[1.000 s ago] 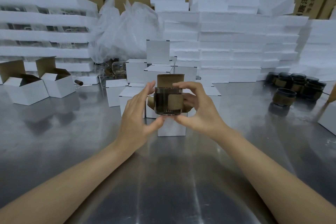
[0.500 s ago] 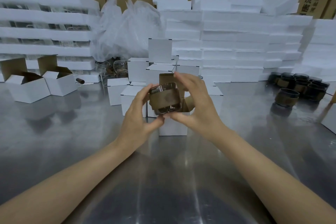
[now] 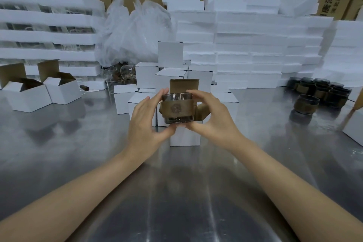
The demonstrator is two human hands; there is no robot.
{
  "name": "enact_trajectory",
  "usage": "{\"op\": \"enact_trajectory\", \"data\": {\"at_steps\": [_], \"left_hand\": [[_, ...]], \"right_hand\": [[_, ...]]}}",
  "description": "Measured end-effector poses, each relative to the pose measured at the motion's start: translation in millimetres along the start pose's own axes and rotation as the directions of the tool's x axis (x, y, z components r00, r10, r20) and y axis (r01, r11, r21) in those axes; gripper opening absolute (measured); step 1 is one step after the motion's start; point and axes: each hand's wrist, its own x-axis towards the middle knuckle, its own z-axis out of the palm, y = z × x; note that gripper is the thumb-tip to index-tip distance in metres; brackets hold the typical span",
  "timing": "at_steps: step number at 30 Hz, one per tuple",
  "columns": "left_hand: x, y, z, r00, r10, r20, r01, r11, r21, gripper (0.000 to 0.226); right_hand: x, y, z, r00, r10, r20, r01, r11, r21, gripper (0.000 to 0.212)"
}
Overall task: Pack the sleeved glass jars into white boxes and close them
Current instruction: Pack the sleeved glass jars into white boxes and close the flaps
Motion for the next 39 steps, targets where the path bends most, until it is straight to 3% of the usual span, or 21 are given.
{"op": "enact_trajectory", "data": {"at_steps": [6,13,19,26,33,36,39], "left_hand": [[-0.1,-2.1,0.6,0.997,-0.067,0.046,0.067,0.998,0.002,0.080],[1.2,-11.0,-2.0,0.984,-0.075,0.163,0.077,0.997,-0.005,0.083],[-0.9,-9.7,1.5,0.993,-0.070,0.092,0.068,0.997,0.028,0.072],[-2.9,-10.5,2.2,0.998,-0.047,0.033,0.047,0.999,0.004,0.076],[-4.7,-5.2,1.5,0.995,-0.037,0.092,0.040,0.998,-0.041,0.076],[-4.3,-5.9,2.2,0.995,0.003,0.100,0.002,0.999,-0.045,0.079],[-4.3,-9.7,3.3,0.993,-0.045,0.113,0.054,0.995,-0.080,0.087]], "right_hand": [[-0.8,1.3,2.5,0.999,-0.034,-0.008,0.035,0.999,0.022,0.063],[-0.3,1.6,12.9,0.969,-0.246,-0.013,0.245,0.966,-0.078,0.068],[-0.9,-2.5,6.6,0.989,-0.146,0.037,0.143,0.987,0.079,0.071],[-0.6,-1.9,-6.9,0.989,-0.022,0.148,0.001,0.990,0.142,0.064],[0.2,-2.9,-13.3,0.975,0.082,0.208,-0.130,0.965,0.227,0.043],[1.1,-5.1,-11.8,0.974,0.090,0.206,-0.138,0.963,0.230,0.036],[0.9,-3.4,-10.0,0.981,0.084,0.176,-0.133,0.947,0.292,0.031]]}}
